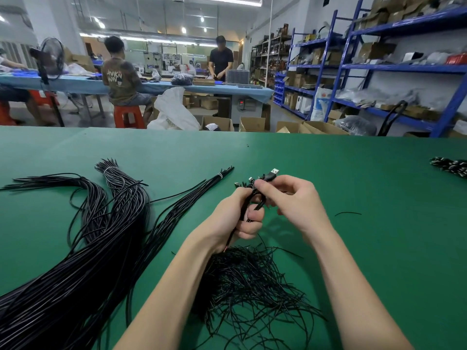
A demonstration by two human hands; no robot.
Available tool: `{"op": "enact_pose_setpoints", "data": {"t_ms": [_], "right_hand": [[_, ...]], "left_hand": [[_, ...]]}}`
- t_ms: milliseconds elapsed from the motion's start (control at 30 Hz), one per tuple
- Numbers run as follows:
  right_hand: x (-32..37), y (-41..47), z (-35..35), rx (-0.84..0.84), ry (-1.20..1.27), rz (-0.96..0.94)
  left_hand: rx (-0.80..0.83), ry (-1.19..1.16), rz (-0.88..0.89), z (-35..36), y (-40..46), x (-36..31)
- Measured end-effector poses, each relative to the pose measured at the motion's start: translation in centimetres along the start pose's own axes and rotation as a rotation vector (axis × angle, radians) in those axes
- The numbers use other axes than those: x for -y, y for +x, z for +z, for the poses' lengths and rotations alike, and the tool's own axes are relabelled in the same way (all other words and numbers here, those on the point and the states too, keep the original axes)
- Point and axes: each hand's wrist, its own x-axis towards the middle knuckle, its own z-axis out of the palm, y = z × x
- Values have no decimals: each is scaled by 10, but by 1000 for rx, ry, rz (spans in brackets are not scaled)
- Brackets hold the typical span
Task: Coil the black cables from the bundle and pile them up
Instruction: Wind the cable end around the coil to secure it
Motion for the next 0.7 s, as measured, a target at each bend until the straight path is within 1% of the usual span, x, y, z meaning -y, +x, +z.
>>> {"op": "enact_pose_setpoints", "data": {"t_ms": [100, 300, 533, 700], "right_hand": [[0, -2, 0, -36, -32, -49], [4, 0, -6, 40, 10, -43], [1, 0, -3, 67, 148, 106], [6, 1, 4, 32, 286, 103]], "left_hand": [[-2, 51, 49, 0, 0, 0], [-23, 97, 60, -1, -1, 3], [-7, 44, 49, 1, 1, 3], [-8, 71, 87, 1, 2, 4]]}}
